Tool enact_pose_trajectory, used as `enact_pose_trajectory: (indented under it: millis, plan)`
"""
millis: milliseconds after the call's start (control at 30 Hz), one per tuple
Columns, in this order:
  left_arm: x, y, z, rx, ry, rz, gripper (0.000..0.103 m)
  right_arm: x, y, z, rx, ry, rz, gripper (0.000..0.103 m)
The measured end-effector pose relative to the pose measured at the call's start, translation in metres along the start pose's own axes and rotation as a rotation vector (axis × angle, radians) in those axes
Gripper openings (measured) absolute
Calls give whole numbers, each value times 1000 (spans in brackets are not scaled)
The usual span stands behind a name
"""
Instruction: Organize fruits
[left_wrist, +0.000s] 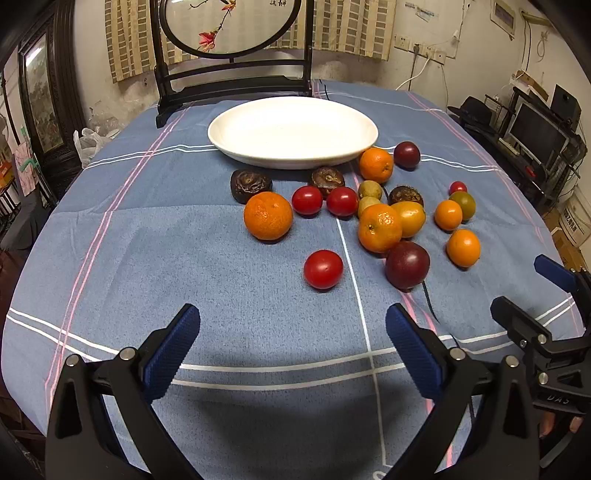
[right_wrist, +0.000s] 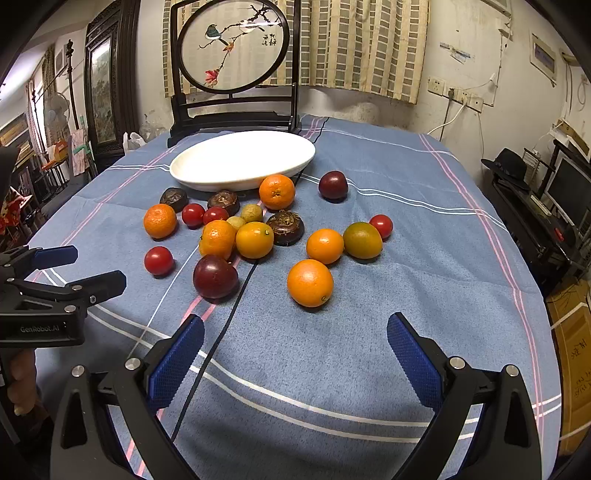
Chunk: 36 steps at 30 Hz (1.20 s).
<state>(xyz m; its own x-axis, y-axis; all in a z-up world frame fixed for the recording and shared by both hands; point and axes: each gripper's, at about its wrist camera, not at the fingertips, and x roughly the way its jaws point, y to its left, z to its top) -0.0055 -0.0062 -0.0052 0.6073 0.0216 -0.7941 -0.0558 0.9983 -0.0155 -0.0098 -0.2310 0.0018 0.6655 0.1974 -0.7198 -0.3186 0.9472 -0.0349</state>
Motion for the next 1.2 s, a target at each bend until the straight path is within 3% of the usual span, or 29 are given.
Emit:
enact_pose_trajectory:
  millis: [1200]
  plan:
    - [-1, 0, -4, -7, 3, 2, 99, -1, 0, -5, 4, 4, 2, 99]
